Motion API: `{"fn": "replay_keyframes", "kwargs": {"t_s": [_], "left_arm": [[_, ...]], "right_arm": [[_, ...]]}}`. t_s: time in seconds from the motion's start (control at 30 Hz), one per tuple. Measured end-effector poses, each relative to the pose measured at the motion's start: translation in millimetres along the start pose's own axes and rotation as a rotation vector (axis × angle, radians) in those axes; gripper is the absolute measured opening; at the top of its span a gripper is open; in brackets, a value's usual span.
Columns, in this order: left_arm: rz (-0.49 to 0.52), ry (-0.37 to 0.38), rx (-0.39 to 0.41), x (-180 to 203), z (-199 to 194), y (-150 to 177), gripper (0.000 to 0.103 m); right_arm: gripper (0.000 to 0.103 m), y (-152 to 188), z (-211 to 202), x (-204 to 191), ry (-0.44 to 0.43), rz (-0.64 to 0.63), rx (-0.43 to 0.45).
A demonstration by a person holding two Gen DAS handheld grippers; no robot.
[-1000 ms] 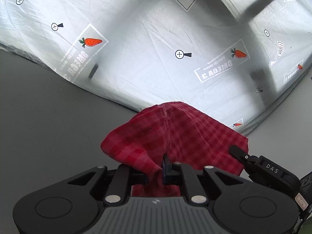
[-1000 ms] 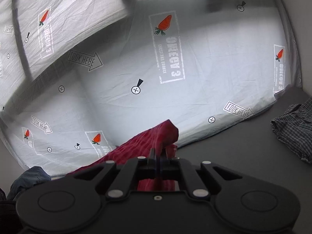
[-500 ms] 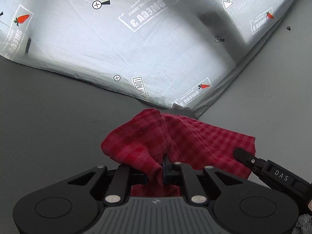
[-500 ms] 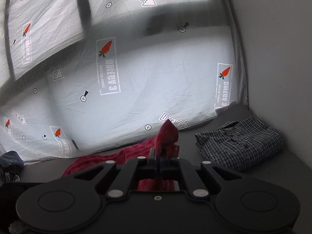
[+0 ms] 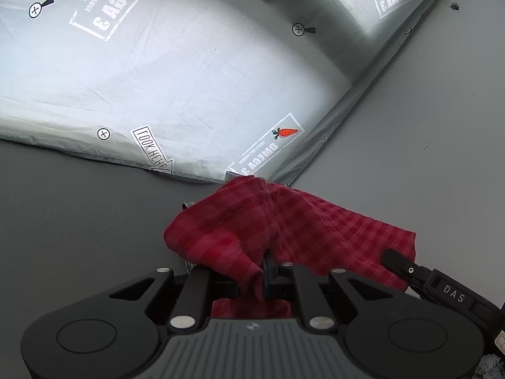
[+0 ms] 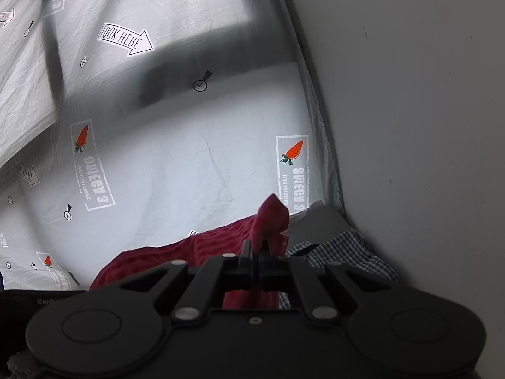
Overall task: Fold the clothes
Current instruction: 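Lift the folded shorts with both grippers and carry them to the plaid shirt, then lower the folded shorts onto the plaid shirt and open both grippers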
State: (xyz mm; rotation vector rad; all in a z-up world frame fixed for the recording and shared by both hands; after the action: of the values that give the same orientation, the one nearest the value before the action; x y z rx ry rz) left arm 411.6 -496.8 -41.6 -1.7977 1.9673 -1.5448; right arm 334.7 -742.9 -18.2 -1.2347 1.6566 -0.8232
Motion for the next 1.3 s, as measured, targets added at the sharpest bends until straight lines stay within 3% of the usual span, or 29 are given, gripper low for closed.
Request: {"fn": "replay_keyframes", "kwargs": {"t_s": [0.27,0.47,0.6,0.73,0.87,0.93,1.03,1.1,1.13,1.2,1.23,1.3], "left_arm": [[0.071,0.013,-0.041,23,114,-40,0.014],[0.084,-0.069,-0.114,13,193,-43,0.015],[0.077,-0.105,-0.172,-13,234,-35,0.016],[0.032,-0.077,-0.187,-28,245,-34,0.016],[0.037,-0.024,-0.134,-13,230,-46,0.016],[0.048,-0.049,-0.141,-7,229,-46,0.027],[0.094,-0.163,-0.172,-14,247,-34,0.05],[0.046,-0.26,-0.244,-32,260,-31,0.05],[0.015,-0.285,-0.257,-39,260,-31,0.051],[-0.02,-0.316,-0.199,-48,244,-34,0.057],[-0.01,-0.325,-0.16,-48,235,-35,0.059],[0.036,-0.328,-0.111,-41,219,-33,0.059]], "right_arm": [[0.003,-20,73,63,0.095,0.068,0.01],[0.003,14,130,101,0.175,0.095,-0.083],[0.004,48,161,115,0.216,0.109,-0.147],[0.003,48,160,111,0.236,0.072,-0.098],[0.004,24,146,105,0.264,0.034,-0.022],[0.005,25,152,113,0.299,0.067,-0.065],[0.011,41,170,125,0.384,0.072,-0.19],[0.022,55,173,129,0.454,0.033,-0.26],[0.026,58,169,128,0.47,0.018,-0.266],[0.055,60,154,119,0.474,-0.047,-0.225],[0.059,62,148,113,0.48,-0.092,-0.209],[0.059,67,139,100,0.519,-0.198,-0.17]]}}
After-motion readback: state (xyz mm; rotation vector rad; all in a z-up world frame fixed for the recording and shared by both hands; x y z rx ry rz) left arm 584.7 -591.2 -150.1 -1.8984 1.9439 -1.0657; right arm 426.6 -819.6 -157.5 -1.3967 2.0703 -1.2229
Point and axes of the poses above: each gripper's, at about its wrist camera, not at the fingertips, and z roughly the way its jaws point, x to its right, y to its underside, the point moved 1 cm from there along z, roughly the way its jaws point, and after that the axes turned 1 degree about -y, right-handed, at the moved point
